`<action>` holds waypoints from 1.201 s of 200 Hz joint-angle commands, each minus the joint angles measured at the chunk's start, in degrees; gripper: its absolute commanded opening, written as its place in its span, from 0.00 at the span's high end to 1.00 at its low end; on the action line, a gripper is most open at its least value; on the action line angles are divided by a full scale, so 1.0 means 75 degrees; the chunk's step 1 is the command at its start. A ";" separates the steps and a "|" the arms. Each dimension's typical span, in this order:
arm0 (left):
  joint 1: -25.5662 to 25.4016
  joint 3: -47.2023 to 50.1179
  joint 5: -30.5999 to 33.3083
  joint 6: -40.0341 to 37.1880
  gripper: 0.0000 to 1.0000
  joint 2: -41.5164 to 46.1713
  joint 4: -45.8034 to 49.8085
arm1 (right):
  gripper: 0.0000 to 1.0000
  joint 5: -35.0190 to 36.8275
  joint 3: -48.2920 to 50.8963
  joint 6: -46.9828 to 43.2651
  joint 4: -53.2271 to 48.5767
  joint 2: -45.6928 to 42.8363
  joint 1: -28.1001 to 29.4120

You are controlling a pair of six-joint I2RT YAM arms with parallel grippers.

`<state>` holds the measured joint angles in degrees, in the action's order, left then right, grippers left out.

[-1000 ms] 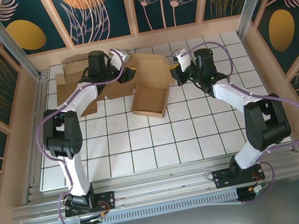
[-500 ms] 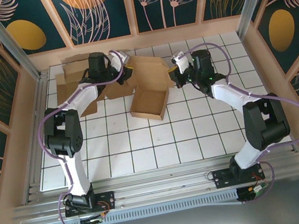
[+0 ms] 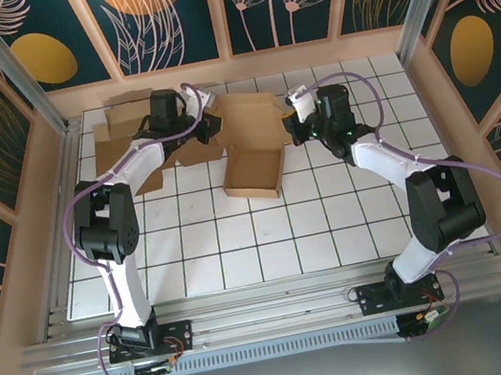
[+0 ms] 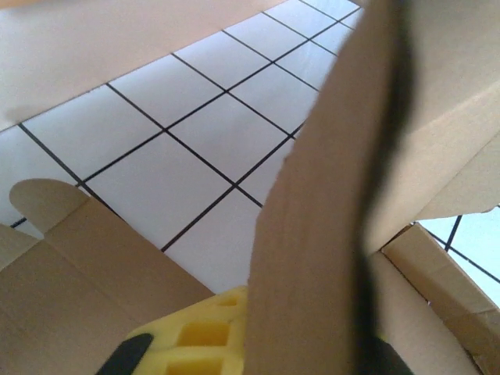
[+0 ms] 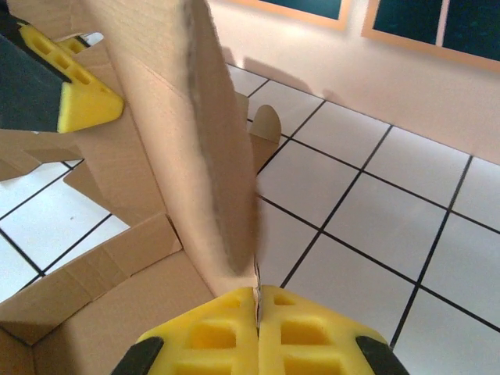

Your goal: Fold the paper box

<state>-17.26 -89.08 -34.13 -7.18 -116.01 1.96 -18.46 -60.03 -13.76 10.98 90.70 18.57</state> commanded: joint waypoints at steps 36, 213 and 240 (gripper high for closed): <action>-0.0050 -0.0589 -0.0384 0.2237 0.94 0.0269 0.0638 | 0.94 0.1222 0.0004 0.1289 0.0766 -0.0013 0.0228; -0.2419 0.2505 0.4923 0.6060 1.00 0.1738 -0.2468 | 1.00 0.4365 0.2567 0.3029 0.4090 0.0046 0.1471; -0.2821 0.2740 0.5366 0.6059 1.00 0.1835 -0.2669 | 1.00 0.4252 0.3025 0.2895 0.4290 -0.0170 0.1416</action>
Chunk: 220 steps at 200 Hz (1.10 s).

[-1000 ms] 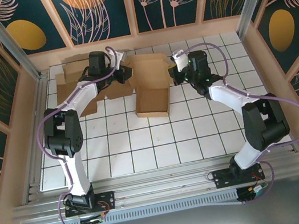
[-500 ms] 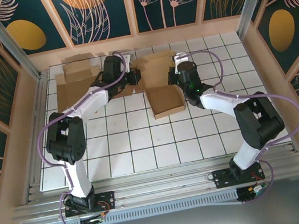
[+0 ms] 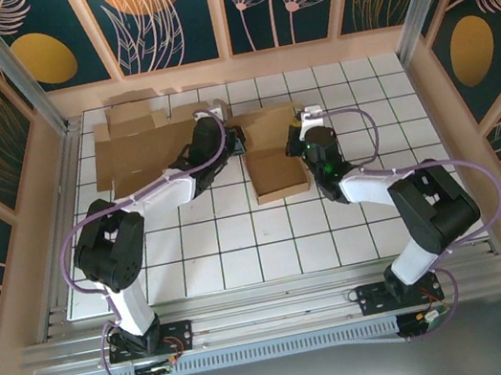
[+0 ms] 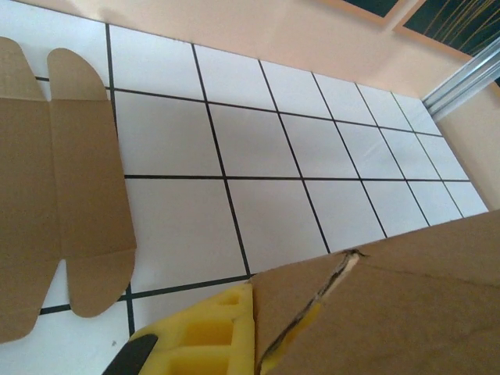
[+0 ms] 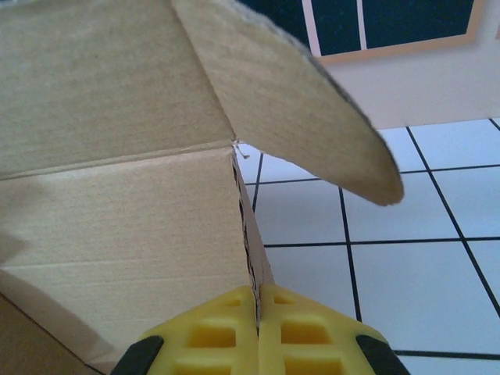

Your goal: Fold the paper box

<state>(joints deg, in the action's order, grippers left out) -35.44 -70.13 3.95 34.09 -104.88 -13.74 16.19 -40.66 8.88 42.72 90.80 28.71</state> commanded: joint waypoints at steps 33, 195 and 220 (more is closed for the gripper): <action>-0.0634 0.0520 0.0303 0.0747 1.00 0.0355 -0.0534 | 1.00 -0.0539 0.1006 -0.0023 0.0295 -0.0421 -0.0005; -0.1727 0.2721 -0.0210 0.1988 0.85 0.0699 -0.1807 | 0.89 -0.0961 0.3282 0.0387 0.1426 -0.1574 -0.0008; -0.1833 0.2950 -0.0283 0.2153 0.84 0.0845 -0.1997 | 0.89 -0.1054 0.3459 0.0342 0.1505 -0.1745 -0.0004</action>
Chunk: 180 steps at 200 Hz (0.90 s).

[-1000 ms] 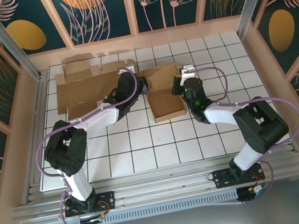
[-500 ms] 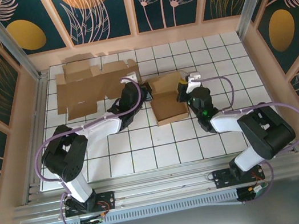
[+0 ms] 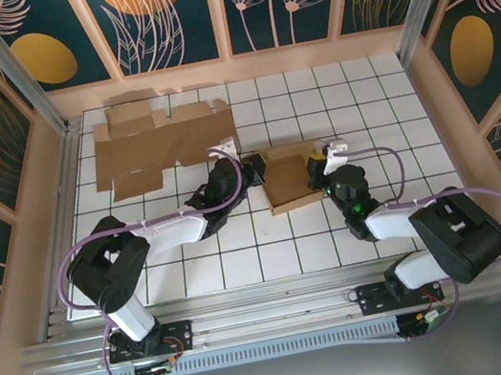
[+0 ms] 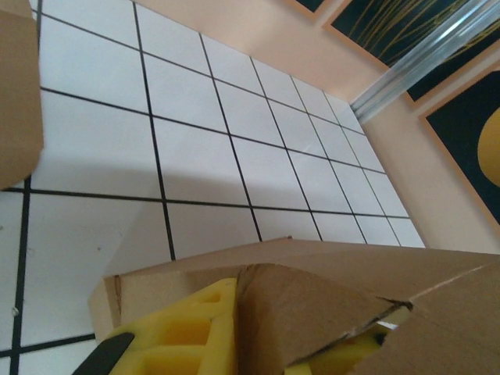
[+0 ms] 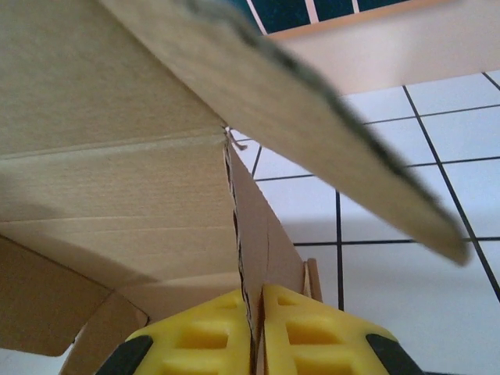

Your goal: Fold the paper box

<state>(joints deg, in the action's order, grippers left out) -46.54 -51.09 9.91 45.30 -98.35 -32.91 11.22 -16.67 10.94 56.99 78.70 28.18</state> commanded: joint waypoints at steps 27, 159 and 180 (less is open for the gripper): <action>-0.0368 0.0530 -0.1492 0.0892 0.80 -0.0093 0.0198 | 0.87 -0.0435 0.0286 0.0018 -0.0521 -0.0267 0.0063; -0.0403 0.0205 -0.2635 0.2065 0.75 -0.0842 -0.0628 | 0.97 -0.0406 0.0206 -0.0478 -0.1036 -0.0708 0.0028; -0.0450 0.0203 -0.2611 0.2002 0.74 -0.1035 -0.0629 | 0.98 -0.0453 0.0223 -0.0435 -0.1036 -0.0684 0.0045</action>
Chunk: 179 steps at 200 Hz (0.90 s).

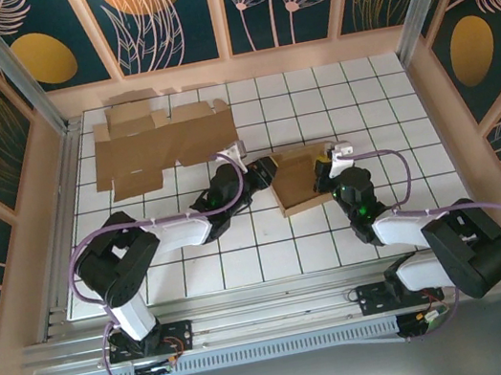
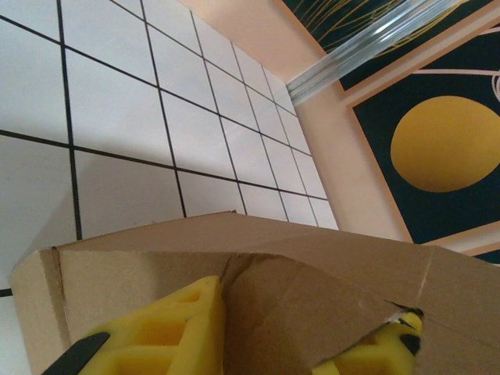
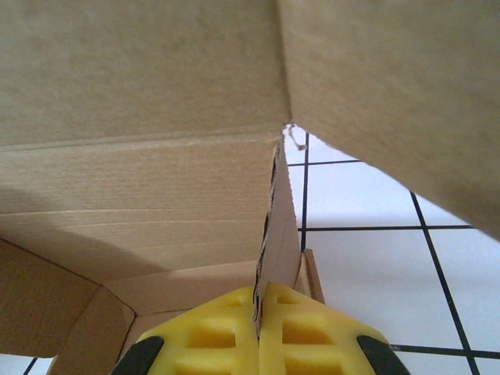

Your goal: Fold the paper box

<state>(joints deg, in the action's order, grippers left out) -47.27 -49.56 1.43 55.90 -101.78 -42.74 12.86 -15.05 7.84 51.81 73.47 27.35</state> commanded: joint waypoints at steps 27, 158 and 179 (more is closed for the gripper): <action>-0.0388 -0.0019 -0.1482 0.0492 0.74 -0.0614 0.0610 | 0.98 -0.0696 0.0060 -0.0018 -0.0383 -0.0080 0.0154; -0.0400 -0.1525 -0.1878 0.0404 0.72 -0.1309 0.1070 | 0.98 -0.0739 0.0006 -0.0105 -0.0627 -0.0283 0.0151; -0.0413 -0.1384 -0.1750 0.0357 0.72 -0.1377 0.1192 | 0.98 -0.0725 -0.0018 -0.0112 -0.0718 -0.0280 0.0153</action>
<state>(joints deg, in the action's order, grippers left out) -47.16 -60.29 0.43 55.86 -108.75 -37.98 16.51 -15.05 7.79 49.08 71.70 26.55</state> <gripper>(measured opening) 0.280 0.054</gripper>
